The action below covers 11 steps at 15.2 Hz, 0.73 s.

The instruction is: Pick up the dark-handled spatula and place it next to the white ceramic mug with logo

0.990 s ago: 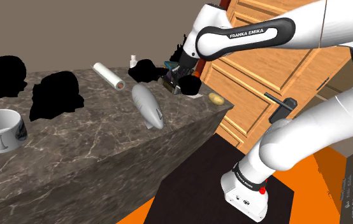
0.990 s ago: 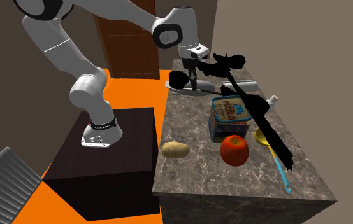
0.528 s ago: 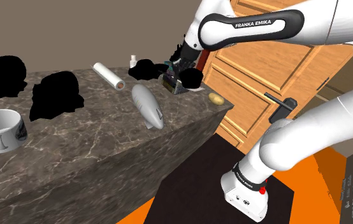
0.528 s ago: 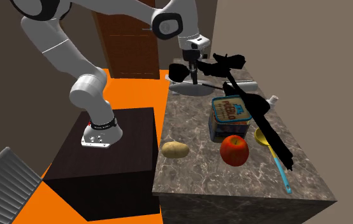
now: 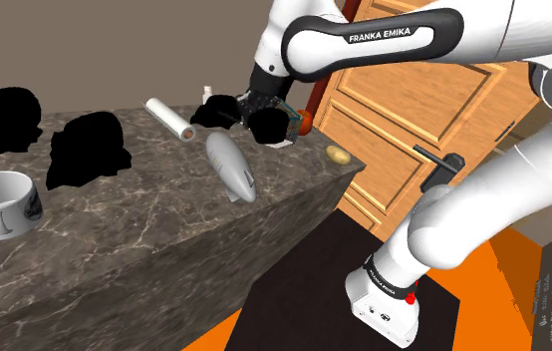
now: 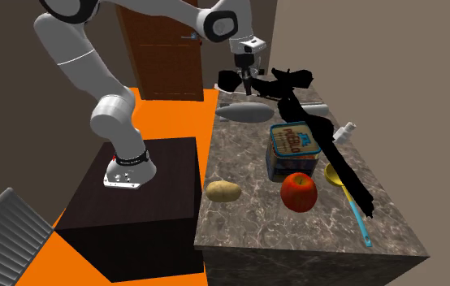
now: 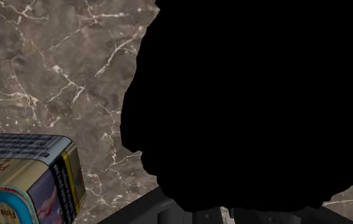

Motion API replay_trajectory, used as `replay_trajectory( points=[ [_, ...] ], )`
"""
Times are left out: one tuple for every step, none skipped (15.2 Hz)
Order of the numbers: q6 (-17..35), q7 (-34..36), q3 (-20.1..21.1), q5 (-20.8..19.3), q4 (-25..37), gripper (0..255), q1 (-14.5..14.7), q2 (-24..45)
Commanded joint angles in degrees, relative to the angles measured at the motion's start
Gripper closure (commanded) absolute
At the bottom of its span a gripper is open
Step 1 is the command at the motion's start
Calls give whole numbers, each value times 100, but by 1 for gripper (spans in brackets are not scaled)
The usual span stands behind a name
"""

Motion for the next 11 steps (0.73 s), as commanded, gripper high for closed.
replay_trajectory(
  points=[
    [-35,263,160,-46,209,255,65,174],
    [-54,415,254,-80,328,255,105,283],
    [-77,569,345,-119,453,255,146,397],
    [-102,722,435,-164,584,255,186,517],
    [-131,877,522,-214,722,255,228,641],
    [-163,1031,606,-269,867,255,272,771],
    [-198,1186,688,-330,1019,255,316,906],
    [-238,1340,767,-396,1178,255,363,1045],
    [-282,1494,842,-468,1344,255,414,1190],
    [-330,1648,912,-544,1518,255,468,1341],
    [-384,1800,980,-624,1699,255,525,1496]
  ],
)
